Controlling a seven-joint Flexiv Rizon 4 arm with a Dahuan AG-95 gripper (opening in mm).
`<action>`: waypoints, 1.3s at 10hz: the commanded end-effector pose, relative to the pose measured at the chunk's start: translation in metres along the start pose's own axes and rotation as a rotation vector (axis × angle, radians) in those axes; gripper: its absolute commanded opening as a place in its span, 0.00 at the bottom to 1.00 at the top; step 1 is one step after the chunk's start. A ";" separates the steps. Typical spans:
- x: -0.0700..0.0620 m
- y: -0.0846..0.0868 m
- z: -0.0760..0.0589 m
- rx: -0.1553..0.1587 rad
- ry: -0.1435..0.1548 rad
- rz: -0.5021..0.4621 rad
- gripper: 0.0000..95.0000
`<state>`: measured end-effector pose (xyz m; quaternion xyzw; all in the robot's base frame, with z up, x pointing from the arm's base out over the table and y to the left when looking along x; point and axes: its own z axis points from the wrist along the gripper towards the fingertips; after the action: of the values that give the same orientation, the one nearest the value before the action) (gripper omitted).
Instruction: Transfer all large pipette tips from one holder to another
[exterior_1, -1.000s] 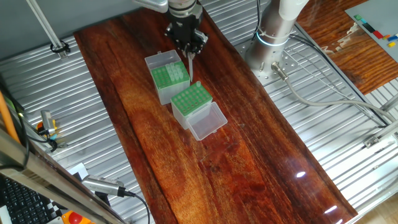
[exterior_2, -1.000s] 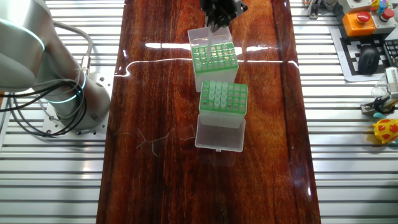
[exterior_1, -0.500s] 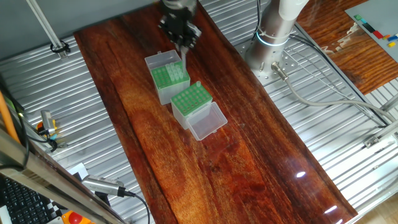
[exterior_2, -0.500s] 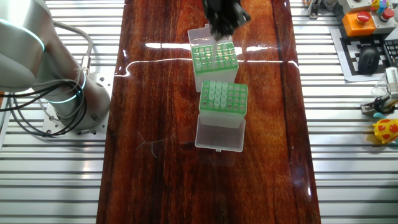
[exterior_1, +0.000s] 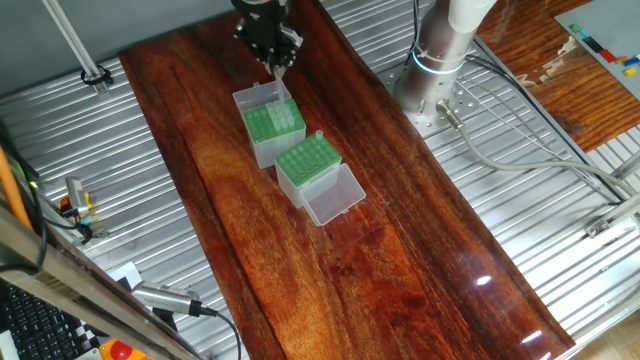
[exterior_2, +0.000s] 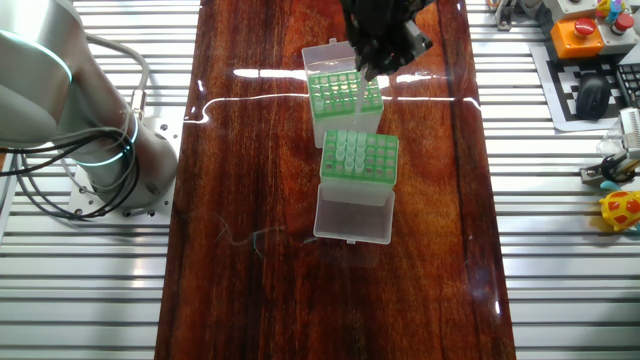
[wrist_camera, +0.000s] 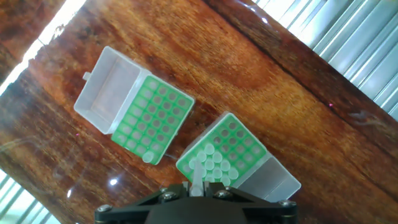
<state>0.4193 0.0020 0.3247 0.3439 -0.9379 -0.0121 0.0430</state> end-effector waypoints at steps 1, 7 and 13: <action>-0.003 -0.007 -0.001 0.028 0.012 0.001 0.00; -0.011 -0.038 0.024 0.034 -0.011 -0.023 0.00; -0.008 -0.035 0.042 0.034 -0.013 -0.021 0.00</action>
<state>0.4440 -0.0204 0.2792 0.3541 -0.9347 0.0013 0.0311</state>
